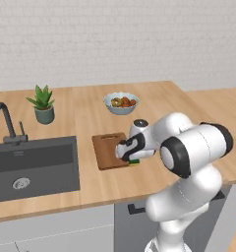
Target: Pick up the sponge from the counter and clean the cutting board by briefly scrubbing or pressing down on the cutting board. Once finished, release the sponge.
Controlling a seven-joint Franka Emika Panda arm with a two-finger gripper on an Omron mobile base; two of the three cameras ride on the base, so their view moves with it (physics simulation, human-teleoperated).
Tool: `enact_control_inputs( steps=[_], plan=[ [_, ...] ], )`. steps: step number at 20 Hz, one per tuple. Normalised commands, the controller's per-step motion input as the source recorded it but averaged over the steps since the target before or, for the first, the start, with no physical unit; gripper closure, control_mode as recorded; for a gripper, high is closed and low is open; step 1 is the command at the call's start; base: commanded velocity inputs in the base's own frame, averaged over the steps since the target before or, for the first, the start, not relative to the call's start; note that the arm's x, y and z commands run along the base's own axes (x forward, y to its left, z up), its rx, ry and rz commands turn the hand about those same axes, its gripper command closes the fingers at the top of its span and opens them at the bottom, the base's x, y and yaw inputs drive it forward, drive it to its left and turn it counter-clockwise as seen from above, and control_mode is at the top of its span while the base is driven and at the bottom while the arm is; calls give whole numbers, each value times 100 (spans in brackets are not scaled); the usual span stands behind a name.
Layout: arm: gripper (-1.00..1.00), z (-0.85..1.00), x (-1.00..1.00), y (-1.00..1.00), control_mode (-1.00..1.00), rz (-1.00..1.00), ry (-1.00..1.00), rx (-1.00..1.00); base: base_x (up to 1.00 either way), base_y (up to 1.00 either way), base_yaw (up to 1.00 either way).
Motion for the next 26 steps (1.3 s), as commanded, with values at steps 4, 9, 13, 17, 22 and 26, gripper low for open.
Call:
enact_control_inputs(
  steps=[4,9,13,17,22,26],
  plan=[
    [100,0,58,0,-100,0,0,0,0,0,0],
    [100,0,62,0,-100,0,0,0,0,0,0],
    [100,0,71,0,-100,0,2,-1,0,0,0],
    [100,0,73,0,-100,0,2,-2,0,0,0],
    [100,0,66,2,-100,0,0,-3,0,0,0],
    [100,0,44,8,-100,0,0,0,0,0,0]
  ],
)
